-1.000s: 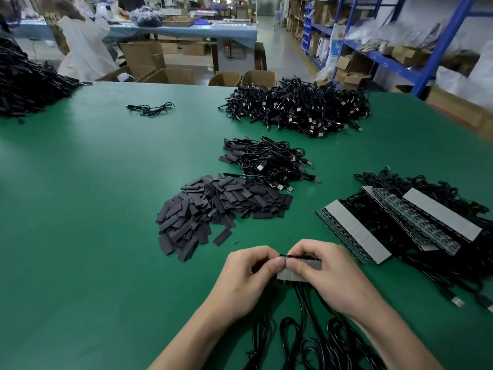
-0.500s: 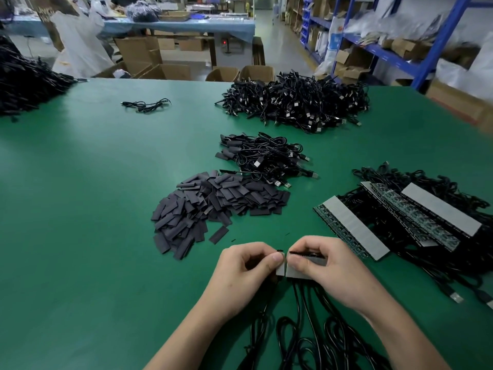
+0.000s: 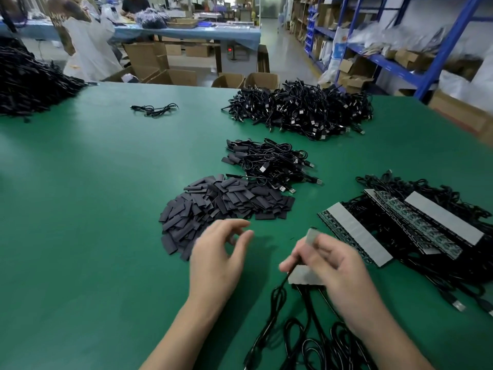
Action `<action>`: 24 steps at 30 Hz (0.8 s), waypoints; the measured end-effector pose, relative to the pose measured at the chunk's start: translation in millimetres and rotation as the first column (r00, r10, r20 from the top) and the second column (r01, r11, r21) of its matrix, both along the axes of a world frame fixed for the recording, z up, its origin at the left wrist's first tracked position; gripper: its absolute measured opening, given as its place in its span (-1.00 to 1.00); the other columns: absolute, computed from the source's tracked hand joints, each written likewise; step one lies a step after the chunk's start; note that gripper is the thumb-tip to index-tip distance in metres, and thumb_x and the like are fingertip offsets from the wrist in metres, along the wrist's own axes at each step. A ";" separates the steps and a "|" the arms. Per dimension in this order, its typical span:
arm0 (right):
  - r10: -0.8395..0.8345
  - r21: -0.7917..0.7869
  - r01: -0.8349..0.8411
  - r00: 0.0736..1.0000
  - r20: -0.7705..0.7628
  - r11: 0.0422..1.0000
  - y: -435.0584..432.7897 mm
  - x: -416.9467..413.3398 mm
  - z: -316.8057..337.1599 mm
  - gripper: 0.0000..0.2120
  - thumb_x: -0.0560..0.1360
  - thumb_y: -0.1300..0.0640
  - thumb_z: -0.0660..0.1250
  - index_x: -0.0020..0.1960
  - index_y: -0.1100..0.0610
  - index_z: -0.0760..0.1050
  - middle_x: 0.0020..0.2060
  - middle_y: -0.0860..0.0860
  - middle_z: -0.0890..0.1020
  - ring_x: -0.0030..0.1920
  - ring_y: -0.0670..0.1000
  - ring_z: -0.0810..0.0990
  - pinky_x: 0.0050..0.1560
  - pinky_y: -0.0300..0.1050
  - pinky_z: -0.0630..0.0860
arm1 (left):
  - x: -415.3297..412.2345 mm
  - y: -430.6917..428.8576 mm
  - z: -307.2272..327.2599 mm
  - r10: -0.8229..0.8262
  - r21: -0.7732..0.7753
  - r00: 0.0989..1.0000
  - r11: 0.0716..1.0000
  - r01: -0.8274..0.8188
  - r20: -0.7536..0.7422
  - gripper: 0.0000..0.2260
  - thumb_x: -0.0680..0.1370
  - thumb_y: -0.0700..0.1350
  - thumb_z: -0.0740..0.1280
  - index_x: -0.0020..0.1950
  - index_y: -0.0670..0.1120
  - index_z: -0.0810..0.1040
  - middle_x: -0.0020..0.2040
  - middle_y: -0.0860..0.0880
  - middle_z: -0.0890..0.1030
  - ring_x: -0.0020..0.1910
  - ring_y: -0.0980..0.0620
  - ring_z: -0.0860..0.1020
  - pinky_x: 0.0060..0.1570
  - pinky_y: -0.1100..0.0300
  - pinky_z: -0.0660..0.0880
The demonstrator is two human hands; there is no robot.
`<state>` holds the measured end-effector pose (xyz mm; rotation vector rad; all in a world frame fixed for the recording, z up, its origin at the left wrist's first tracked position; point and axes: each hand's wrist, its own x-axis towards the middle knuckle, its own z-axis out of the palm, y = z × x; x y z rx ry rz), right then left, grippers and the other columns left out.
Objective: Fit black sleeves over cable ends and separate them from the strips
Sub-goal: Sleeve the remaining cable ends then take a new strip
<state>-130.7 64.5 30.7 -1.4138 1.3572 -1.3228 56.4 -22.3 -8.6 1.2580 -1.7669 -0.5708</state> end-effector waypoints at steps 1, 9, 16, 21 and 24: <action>-0.020 -0.036 0.024 0.994 0.110 0.999 1.8 -3.1 7.5 -0.72 0.58 -0.19 0.33 -0.13 -0.03 0.64 -0.22 0.08 0.74 -0.13 0.06 0.73 0.11 -0.17 0.61 | 6.8 -5.1 -0.5 0.105 0.002 0.984 0.994 -0.107 0.145 -0.85 0.55 0.01 0.46 0.12 0.08 0.66 -0.02 0.18 0.63 0.00 0.12 0.59 0.03 0.05 0.53; -0.187 -0.163 0.181 0.982 -0.020 0.970 16.8 -40.8 61.4 -0.58 0.47 -0.40 0.33 -0.15 -0.03 0.58 -0.47 -0.06 0.43 -0.47 -0.10 0.39 -0.40 -0.20 0.46 | 27.3 -19.8 -3.2 0.221 0.060 0.890 0.962 -0.267 0.399 -0.83 0.51 0.12 0.50 0.06 0.13 0.73 0.02 0.10 0.60 0.08 0.00 0.55 0.04 0.07 0.40; -0.121 0.003 0.150 0.809 -0.576 0.989 5.7 -25.3 18.0 -0.67 0.55 -0.23 0.26 -0.22 0.00 0.42 -0.49 -0.05 0.38 -0.46 -0.12 0.30 -0.40 -0.16 0.23 | 26.4 -20.4 -2.7 0.160 0.067 0.939 0.980 -0.188 0.304 -0.90 0.49 -0.05 0.55 -0.11 0.12 0.68 -0.12 0.17 0.64 -0.05 0.05 0.59 0.06 -0.02 0.48; -0.084 0.110 0.142 0.906 -0.415 0.984 0.0 -13.8 -8.8 -0.80 0.53 -0.15 0.41 -0.15 -0.05 0.57 -0.42 -0.07 0.54 -0.40 -0.16 0.40 -0.34 -0.18 0.34 | 15.8 -13.5 2.1 -0.213 0.234 0.971 0.943 0.235 -0.112 -0.86 0.51 -0.12 0.55 -0.14 0.12 0.67 -0.23 0.16 0.66 -0.24 0.22 0.58 -0.19 0.35 0.46; -0.064 0.117 0.105 0.950 -0.307 0.988 0.6 -13.9 -11.9 -0.85 0.57 -0.06 0.42 -0.16 -0.06 0.60 -0.41 -0.17 0.55 -0.38 -0.21 0.44 -0.33 -0.34 0.35 | 4.0 -2.4 3.6 -0.442 0.314 0.819 0.770 0.555 -0.366 -0.93 0.51 -0.12 0.54 -0.08 0.04 0.70 -0.24 0.10 0.65 -0.25 0.18 0.55 -0.16 0.37 0.46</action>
